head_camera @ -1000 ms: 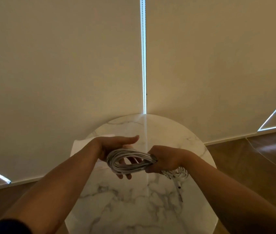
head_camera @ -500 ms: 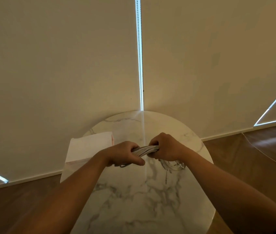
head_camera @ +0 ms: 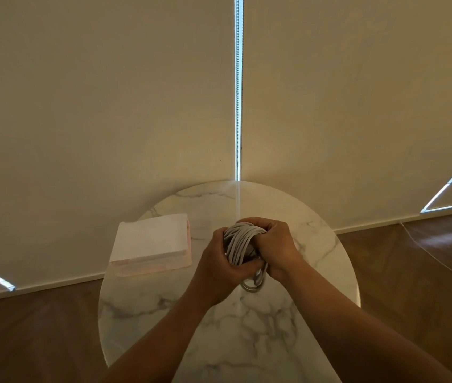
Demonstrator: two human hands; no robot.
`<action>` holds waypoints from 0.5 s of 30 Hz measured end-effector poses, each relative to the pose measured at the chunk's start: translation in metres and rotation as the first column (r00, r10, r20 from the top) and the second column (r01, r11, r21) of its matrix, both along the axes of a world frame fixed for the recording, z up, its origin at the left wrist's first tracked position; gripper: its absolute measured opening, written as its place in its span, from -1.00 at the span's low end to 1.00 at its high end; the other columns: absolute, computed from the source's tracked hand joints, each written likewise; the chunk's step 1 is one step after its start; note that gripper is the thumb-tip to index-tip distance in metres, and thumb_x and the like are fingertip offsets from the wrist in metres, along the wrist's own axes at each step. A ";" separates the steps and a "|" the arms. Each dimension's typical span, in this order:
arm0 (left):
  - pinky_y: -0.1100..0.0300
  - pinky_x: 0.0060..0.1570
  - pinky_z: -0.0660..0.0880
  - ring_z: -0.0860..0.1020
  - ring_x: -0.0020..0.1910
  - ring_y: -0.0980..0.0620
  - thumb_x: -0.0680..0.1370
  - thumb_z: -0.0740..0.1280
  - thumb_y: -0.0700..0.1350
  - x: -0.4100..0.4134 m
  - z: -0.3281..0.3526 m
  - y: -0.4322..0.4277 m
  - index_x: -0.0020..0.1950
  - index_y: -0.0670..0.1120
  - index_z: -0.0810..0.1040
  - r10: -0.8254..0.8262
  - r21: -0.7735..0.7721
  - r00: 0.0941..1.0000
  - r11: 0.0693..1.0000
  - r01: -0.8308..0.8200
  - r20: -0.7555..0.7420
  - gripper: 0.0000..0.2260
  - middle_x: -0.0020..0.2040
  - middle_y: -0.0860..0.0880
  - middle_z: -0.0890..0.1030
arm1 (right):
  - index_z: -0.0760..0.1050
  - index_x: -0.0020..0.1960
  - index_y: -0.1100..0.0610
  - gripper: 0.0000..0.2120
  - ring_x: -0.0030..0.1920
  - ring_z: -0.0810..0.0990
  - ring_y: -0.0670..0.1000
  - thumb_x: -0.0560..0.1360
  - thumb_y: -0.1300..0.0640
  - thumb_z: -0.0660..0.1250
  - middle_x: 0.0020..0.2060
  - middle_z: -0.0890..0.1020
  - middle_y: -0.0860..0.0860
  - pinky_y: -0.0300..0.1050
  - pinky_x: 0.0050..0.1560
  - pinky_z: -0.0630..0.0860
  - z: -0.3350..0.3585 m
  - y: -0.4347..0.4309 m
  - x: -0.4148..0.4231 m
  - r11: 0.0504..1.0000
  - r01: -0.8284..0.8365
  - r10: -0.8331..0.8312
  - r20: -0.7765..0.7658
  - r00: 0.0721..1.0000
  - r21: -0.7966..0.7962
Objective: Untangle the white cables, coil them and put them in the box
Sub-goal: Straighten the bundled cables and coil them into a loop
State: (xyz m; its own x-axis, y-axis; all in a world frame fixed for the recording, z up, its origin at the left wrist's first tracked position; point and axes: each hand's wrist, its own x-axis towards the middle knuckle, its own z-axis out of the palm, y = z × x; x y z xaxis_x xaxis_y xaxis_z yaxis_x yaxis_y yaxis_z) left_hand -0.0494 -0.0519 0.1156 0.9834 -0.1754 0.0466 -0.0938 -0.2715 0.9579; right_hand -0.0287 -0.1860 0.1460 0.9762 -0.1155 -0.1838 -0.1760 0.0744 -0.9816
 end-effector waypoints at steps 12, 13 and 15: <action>0.27 0.06 0.55 0.58 0.13 0.23 0.17 0.67 -0.12 -0.009 0.003 -0.001 0.34 0.17 0.26 -0.062 0.031 0.996 0.998 0.060 0.064 -0.12 0.15 0.30 0.55 | 0.71 -0.15 0.13 -0.70 -0.09 0.70 0.22 0.46 0.45 0.31 -0.14 0.71 0.22 0.11 0.00 0.64 0.002 0.010 -0.002 0.966 0.053 -0.036 -0.073 0.997 0.254; 0.20 0.07 0.57 0.59 0.12 0.21 0.17 0.67 -0.09 -0.009 0.002 -0.001 0.36 0.15 0.26 -0.065 0.037 0.997 0.997 0.063 0.053 -0.11 0.14 0.29 0.56 | 0.71 -0.13 0.13 -0.70 -0.09 0.69 0.21 0.47 0.46 0.30 -0.13 0.71 0.23 0.11 0.01 0.63 0.002 0.011 -0.003 0.963 0.049 -0.030 -0.074 0.997 0.266; 0.10 0.06 0.60 0.61 0.09 0.19 0.17 0.65 -0.05 -0.007 0.001 0.001 0.36 0.15 0.27 -0.061 0.055 0.998 0.997 0.059 0.032 -0.12 0.12 0.25 0.58 | 0.70 -0.11 0.15 -0.69 -0.08 0.69 0.19 0.47 0.47 0.27 -0.11 0.70 0.22 0.07 0.00 0.63 0.002 0.012 -0.004 0.955 0.039 -0.016 -0.080 0.997 0.294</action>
State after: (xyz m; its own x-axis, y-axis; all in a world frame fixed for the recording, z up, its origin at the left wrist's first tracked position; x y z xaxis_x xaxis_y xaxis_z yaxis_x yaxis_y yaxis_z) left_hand -0.0568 -0.0514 0.1161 0.9691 -0.2371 0.0682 -0.1432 -0.3154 0.9381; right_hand -0.0323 -0.1739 0.1483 0.9551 -0.0719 -0.2874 -0.2430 0.3645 -0.8989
